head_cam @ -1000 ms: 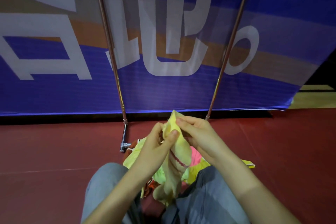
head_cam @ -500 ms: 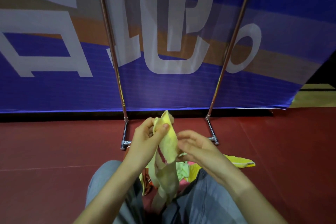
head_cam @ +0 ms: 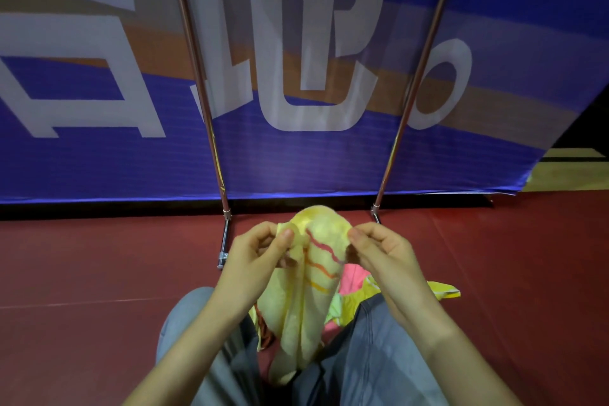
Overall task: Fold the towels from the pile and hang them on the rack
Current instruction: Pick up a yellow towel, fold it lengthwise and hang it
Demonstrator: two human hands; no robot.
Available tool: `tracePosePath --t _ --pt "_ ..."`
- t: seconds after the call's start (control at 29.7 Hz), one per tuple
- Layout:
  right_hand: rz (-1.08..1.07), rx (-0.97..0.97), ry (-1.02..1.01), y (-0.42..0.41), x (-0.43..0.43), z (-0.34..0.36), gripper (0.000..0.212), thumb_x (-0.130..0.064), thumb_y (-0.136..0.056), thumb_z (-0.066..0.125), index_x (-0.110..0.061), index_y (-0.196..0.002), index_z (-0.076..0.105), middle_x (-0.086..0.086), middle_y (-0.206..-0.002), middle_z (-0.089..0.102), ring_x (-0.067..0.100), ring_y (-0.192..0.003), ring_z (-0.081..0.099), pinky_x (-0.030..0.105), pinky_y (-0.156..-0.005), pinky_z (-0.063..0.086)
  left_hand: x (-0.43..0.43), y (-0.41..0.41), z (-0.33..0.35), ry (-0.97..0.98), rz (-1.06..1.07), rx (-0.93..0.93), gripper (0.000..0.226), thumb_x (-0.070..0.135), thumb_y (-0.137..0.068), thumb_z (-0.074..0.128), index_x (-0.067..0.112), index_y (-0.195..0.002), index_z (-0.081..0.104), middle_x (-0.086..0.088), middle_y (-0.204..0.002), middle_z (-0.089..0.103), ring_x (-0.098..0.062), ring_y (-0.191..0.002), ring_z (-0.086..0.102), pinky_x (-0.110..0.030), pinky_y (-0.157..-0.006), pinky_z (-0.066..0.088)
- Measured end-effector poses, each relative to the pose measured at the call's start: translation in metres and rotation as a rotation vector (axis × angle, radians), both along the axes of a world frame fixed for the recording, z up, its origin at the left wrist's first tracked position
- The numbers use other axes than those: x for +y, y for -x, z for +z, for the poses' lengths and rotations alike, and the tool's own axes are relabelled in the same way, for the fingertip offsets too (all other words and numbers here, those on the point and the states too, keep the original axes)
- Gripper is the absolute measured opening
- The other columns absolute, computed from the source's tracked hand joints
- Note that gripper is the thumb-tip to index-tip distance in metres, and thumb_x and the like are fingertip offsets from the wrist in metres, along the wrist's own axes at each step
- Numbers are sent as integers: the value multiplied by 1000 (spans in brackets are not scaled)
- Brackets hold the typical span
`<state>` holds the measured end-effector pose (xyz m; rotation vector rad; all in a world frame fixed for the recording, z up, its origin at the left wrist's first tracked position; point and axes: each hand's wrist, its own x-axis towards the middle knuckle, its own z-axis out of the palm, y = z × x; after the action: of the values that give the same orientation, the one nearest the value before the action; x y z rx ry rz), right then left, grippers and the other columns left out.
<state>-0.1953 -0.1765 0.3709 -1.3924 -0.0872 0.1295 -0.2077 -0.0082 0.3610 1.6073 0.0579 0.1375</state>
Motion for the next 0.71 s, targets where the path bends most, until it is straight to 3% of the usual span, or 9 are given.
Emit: tracePosePath --t 0.07,0.13,0.2,0.27,0.3,0.37,0.51,0.61,0.71 --pt "-54 -2 -32 -2 -2 -2 21 -6 -86 53 -12 -68 63 -4 -56 65 3 -56 60 12 -60 51 2 1 -1 -91 26 -8 20 11 -88 53 -3 -77 62 -8 -64 61 -10 -52 60 -20 -54 52" --pt "-90 -14 -39 -2 -2 -3 22 -7 -86 54 -13 -67 63 -3 -57 66 4 -57 60 13 -60 51 7 1 -3 -337 111 -46 19 33 -85 58 19 -75 67 10 -61 64 -7 -60 61 -27 -60 52" --pt "-81 -17 -27 -2 3 -4 20 -6 -86 54 -11 -68 63 -3 -55 65 4 -55 59 13 -58 50 7 0 -2 -496 172 -80 16 49 -77 57 36 -73 65 15 -78 60 -8 -75 60 -35 -65 53" --pt "-55 -12 -14 -1 10 -4 19 -6 -86 54 -9 -68 62 -2 -53 63 4 -53 58 14 -56 49 0 0 1 -406 185 -129 23 31 -80 65 34 -57 65 8 -80 51 -3 -73 56 -24 -62 51" --pt "-46 -8 -12 0 13 -3 20 -5 -86 54 -9 -68 62 -2 -51 62 3 -52 58 13 -55 49 -5 1 2 -356 180 -140 30 18 -81 65 33 -55 62 8 -76 51 1 -69 55 -13 -59 46" --pt "-36 5 -11 1 19 -3 21 -5 -86 55 -10 -66 62 -3 -48 62 2 -50 58 12 -54 48 -12 4 6 -268 149 -143 32 7 -81 63 28 -58 63 9 -66 59 7 -63 55 -6 -59 41" --pt "-16 30 -21 2 28 -5 24 -7 -84 57 -16 -63 65 -4 -50 62 3 -53 58 13 -56 48 -17 5 3 -90 81 -105 24 6 -83 59 24 -71 70 19 -60 69 4 -67 62 -11 -67 49" --pt "-23 25 0 3 32 -5 29 -11 -83 60 -20 -56 66 -6 -48 58 4 -54 55 16 -61 48 -20 7 2 -82 30 -134 28 8 -85 57 27 -69 69 21 -61 69 9 -65 62 -7 -65 47" --pt "-42 17 34 5 34 -3 33 -16 -81 62 -24 -49 66 -9 -45 54 4 -53 50 20 -64 44 -17 8 -2 -127 3 -163 26 23 -83 58 39 -67 71 20 -74 71 5 -76 65 -14 -74 50"
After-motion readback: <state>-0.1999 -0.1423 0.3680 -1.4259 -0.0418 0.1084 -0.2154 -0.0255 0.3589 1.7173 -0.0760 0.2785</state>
